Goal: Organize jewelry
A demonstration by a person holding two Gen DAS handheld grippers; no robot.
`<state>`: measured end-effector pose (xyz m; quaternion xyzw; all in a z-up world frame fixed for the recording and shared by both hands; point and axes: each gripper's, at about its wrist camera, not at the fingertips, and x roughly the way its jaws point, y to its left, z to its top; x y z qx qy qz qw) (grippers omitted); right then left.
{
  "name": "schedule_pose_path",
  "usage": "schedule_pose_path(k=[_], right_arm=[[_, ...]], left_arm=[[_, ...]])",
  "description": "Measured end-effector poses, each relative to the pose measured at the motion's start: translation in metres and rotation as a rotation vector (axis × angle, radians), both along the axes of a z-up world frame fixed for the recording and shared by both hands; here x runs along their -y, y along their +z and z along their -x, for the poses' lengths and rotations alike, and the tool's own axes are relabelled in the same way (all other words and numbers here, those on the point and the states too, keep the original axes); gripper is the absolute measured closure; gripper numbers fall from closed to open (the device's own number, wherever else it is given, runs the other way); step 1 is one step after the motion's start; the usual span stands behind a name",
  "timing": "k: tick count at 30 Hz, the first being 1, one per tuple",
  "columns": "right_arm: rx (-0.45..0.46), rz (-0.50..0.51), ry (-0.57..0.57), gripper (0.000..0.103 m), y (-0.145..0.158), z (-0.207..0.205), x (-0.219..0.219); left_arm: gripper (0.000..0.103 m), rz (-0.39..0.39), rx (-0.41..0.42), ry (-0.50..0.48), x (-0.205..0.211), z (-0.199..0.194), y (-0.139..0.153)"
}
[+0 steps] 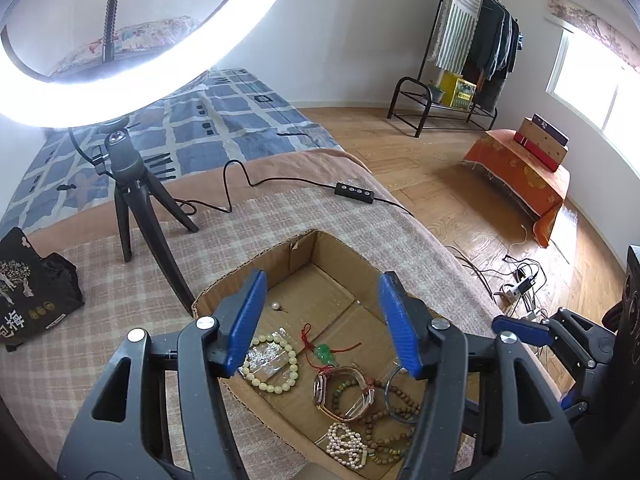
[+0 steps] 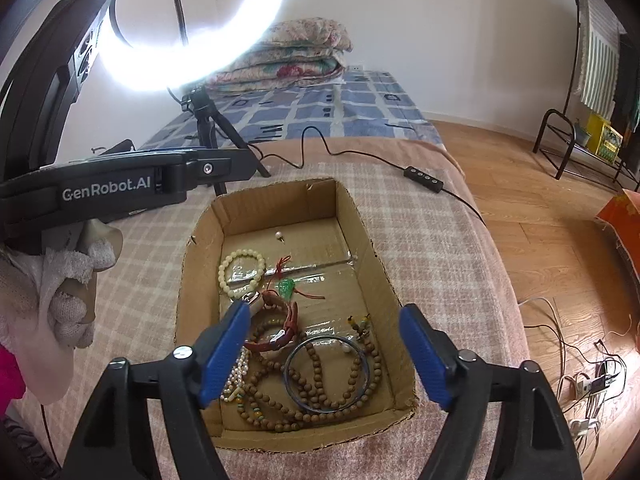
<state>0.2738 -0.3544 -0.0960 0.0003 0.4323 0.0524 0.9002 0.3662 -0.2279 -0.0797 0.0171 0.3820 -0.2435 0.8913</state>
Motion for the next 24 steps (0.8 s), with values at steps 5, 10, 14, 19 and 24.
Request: schedule_pose_path(k=[5, 10, 14, 19, 24], right_arm=[[0.007, 0.009, -0.025, 0.009, 0.003, 0.002, 0.001], [0.018, 0.038, -0.044, 0.005, 0.009, 0.005, -0.001], [0.030, 0.055, -0.054, 0.002, 0.016, 0.010, -0.005], [0.053, 0.075, -0.067, 0.002, 0.029, 0.021, -0.010], [0.082, 0.072, -0.080, 0.002, 0.046, 0.035, -0.015]], left_arm=[[0.034, -0.008, 0.009, 0.011, -0.005, 0.003, 0.002], [0.032, -0.014, 0.017, 0.013, -0.010, 0.009, 0.007], [0.032, -0.013, 0.029, 0.025, -0.016, 0.014, 0.015], [0.032, -0.010, 0.047, 0.040, -0.026, 0.026, 0.029], [0.032, -0.012, 0.081, 0.047, -0.039, 0.046, 0.046]])
